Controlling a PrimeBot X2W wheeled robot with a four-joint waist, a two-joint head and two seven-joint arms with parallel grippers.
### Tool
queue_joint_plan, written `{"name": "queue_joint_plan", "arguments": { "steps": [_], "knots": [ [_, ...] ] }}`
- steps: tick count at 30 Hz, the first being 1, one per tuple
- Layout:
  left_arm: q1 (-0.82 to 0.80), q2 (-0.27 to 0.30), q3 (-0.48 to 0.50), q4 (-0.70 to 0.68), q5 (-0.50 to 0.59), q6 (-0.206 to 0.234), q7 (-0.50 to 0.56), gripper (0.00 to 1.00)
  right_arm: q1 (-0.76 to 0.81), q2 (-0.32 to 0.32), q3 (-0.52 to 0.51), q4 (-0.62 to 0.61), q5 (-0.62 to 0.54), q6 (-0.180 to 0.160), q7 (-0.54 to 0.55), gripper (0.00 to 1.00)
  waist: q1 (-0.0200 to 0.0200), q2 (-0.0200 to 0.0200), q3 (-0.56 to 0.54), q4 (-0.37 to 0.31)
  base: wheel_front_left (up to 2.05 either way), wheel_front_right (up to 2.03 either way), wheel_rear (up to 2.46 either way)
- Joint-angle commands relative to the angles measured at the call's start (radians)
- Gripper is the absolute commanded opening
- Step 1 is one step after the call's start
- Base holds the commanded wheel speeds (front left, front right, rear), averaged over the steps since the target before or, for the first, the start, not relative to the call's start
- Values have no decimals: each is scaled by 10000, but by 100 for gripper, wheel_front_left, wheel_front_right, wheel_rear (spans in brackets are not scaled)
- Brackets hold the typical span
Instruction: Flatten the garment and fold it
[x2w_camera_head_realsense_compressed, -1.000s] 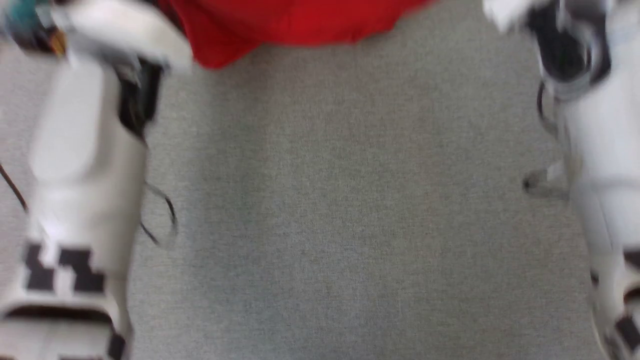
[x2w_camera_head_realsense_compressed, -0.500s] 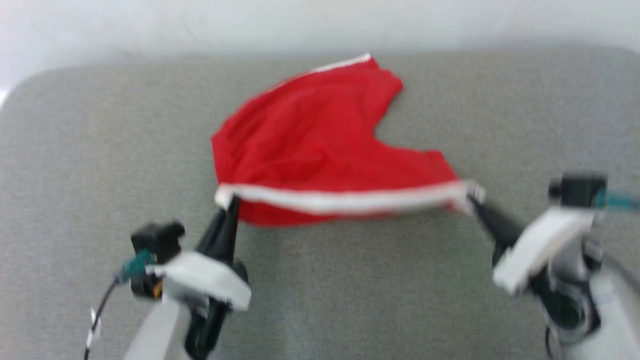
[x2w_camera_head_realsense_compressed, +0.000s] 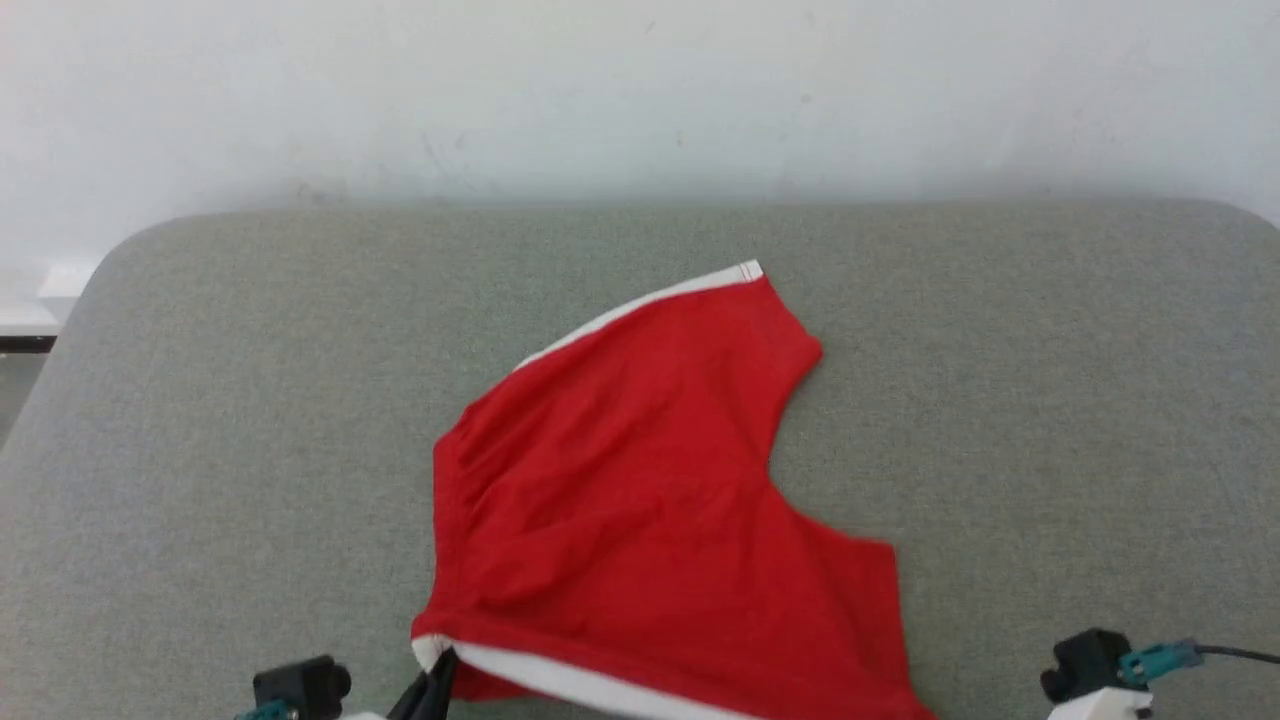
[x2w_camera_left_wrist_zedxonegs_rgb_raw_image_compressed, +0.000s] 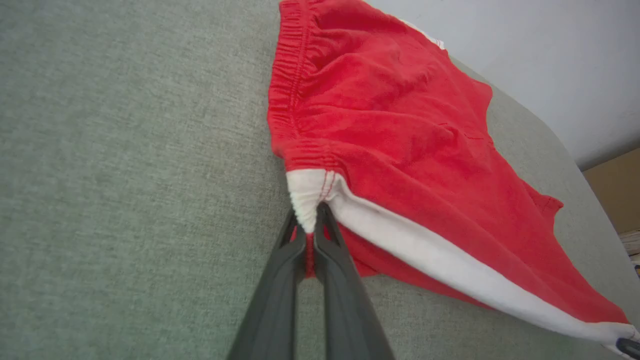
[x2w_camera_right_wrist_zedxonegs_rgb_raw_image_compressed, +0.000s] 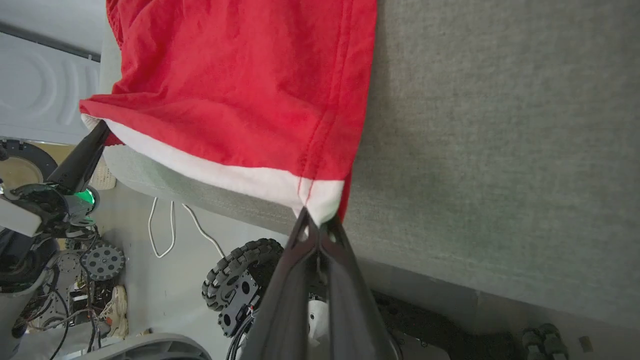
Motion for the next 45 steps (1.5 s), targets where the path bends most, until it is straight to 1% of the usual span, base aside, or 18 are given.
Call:
{"name": "queue_joint_plan", "arguments": {
  "steps": [1,4,6,8,10,13,17,21,24,33,38,45],
  "knots": [
    [266,124,62,-179,-110,123,196,0,259,-24,-5,-287,88,-9,455,0,3,-1,-75,-18,0,0,0],
    [645,251,202,-581,-309,285,470,0,596,-41,-98,-896,125,-9,1443,0,3,-1,-53,-40,0,0,0],
    [693,281,322,-902,-409,365,501,0,525,80,-394,-1252,44,-9,1676,0,3,-1,12,-27,0,0,0],
    [613,242,468,-1199,-551,414,462,0,186,300,-759,-1479,-188,-9,1588,0,3,-1,110,-25,0,0,0],
    [530,221,519,-1332,-602,436,458,0,-81,400,-896,-1554,-374,-9,1494,0,3,-1,180,-28,0,0,0],
    [104,167,616,-1626,-686,490,464,0,-1116,731,-1198,-1497,-819,-9,1166,0,3,-1,421,-23,0,0,0],
    [-775,80,648,-1846,-623,563,417,0,-2851,1032,-1416,-990,-1467,-9,421,0,3,-1,903,37,0,0,0],
    [-1674,-17,681,-1842,-561,660,383,0,-4784,1248,-1286,8,-2001,-9,-488,0,3,-1,1517,75,0,0,0],
    [-2299,-145,692,-1698,-592,689,363,0,-6124,1343,-1157,1046,-2483,-9,-1026,0,3,-1,2045,190,0,0,0],
    [-4043,-493,434,-1016,-540,534,318,0,-9595,1492,-810,3979,-3790,-9,-2416,0,3,-1,3473,762,0,0,0],
    [-4567,-640,372,-524,-592,395,201,0,-10836,1499,-556,5359,-4312,-9,-3260,0,3,-1,3901,1086,0,0,0],
    [-5005,-764,421,22,-634,318,-104,0,-12015,1501,-515,7214,-4947,-9,-3938,0,3,-1,4263,1322,0,0,0]
  ]
}}
